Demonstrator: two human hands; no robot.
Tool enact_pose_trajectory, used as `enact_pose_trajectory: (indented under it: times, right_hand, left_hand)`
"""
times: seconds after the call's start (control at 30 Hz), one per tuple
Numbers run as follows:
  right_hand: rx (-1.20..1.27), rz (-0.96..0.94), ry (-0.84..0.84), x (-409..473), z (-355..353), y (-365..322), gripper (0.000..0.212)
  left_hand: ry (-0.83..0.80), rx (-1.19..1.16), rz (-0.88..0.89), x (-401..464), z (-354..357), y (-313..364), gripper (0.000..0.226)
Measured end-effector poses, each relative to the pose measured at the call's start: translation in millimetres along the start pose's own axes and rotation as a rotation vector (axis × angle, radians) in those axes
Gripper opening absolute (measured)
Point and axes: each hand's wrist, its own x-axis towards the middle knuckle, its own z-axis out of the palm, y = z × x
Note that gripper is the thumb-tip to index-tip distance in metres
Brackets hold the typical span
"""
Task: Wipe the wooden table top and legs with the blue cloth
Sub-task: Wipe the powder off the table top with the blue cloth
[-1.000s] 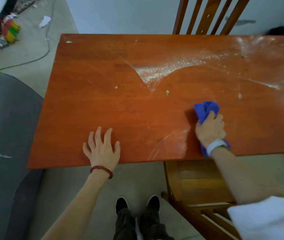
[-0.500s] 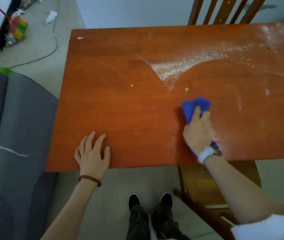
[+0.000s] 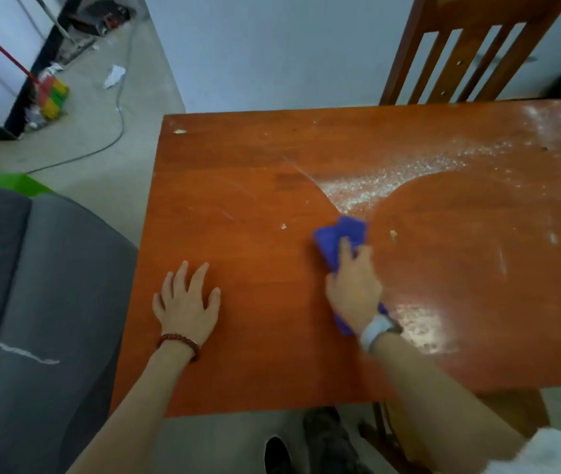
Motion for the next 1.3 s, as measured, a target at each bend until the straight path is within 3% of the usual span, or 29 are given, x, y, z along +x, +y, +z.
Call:
enact_pose_trajectory:
  times: [0.07, 0.1, 0.17, 0.23, 0.3, 0.33, 0.4, 0.5, 0.53, 0.57, 0.73, 0.8, 0.83, 0.9, 1.0, 1.07, 1.1, 1.13, 1.17, 1.23, 1.3]
  right_hand:
    - [0.059, -0.358, -0.206, -13, 16, -22, 0.055]
    - [0.143, -0.399, -0.160, -2, 5, -18, 0.052]
    - [0.297, -0.205, 0.061, 46, -29, 17, 0.050]
    - [0.335, 0.104, 0.314, 103, -64, 68, 0.047]
    - [0.274, 0.431, 0.399, 142, -77, 92, 0.046]
    - [0.177, 0.499, 0.387, 151, -71, 80, 0.048]
    - [0.000, 0.275, 0.239, 150, -36, 30, 0.057]
    - [0.143, -0.381, -0.196, 114, 10, -57, 0.054]
    - [0.228, -0.477, -0.246, 110, 10, -68, 0.051]
    - [0.310, -0.470, -0.188, 118, -1, -67, 0.049]
    - [0.243, 0.210, 0.341, 177, -54, 11, 0.053]
    - [0.192, 0.411, 0.380, 184, -43, 4, 0.050]
    - [0.135, 0.410, 0.355, 180, -25, -13, 0.050]
    - [0.017, 0.206, 0.280, 148, 23, -75, 0.052]
    - [0.006, -0.361, 0.127, 67, 81, -189, 0.058]
    - [0.180, -0.696, -0.300, 17, 107, -241, 0.052]
    - [0.319, -0.748, -0.542, 4, 109, -254, 0.049]
    - [0.438, -0.745, -0.649, -1, 103, -258, 0.046]
    - [0.515, -0.713, -0.596, 4, 96, -255, 0.045]
    - [0.596, -0.530, -0.319, 33, 80, -236, 0.052]
    - [0.453, -0.279, 0.008, 69, 62, -209, 0.047]
  left_hand:
    - [-0.012, -0.002, -0.001, 21, -2, 16, 0.049]
    - [-0.016, 0.009, 0.005, 33, -3, 25, 0.050]
    - [-0.026, 0.032, 0.016, 56, -3, 40, 0.052]
    - [-0.043, 0.054, 0.018, 78, 0, 51, 0.053]
    - [-0.063, 0.088, -0.009, 94, 5, 58, 0.054]
    - [-0.059, 0.094, -0.022, 101, 6, 59, 0.052]
    - [-0.002, 0.051, -0.048, 108, 4, 60, 0.046]
    - [0.082, -0.046, -0.135, 114, -10, 53, 0.039]
    - [0.097, -0.050, -0.154, 119, -16, 48, 0.039]
    - [0.108, -0.042, -0.170, 123, -23, 42, 0.039]
    - [0.175, -0.067, -0.228, 150, -57, 6, 0.041]
    - [0.209, -0.099, -0.232, 157, -69, -10, 0.041]
    - [0.222, -0.109, -0.231, 160, -74, -19, 0.041]
    - [0.230, -0.129, -0.212, 166, -84, -42, 0.041]
    - [0.225, -0.201, -0.189, 167, -101, -79, 0.048]
    - [0.239, -0.269, -0.162, 161, -118, -101, 0.054]
    - [0.245, -0.291, -0.150, 157, -126, -110, 0.050]
    - [0.247, -0.305, -0.139, 152, -132, -120, 0.044]
    - [0.243, -0.314, -0.133, 147, -137, -128, 0.042]
    - [0.222, -0.332, -0.143, 137, -139, -141, 0.042]
    - [0.180, -0.338, -0.155, 128, -133, -151, 0.043]
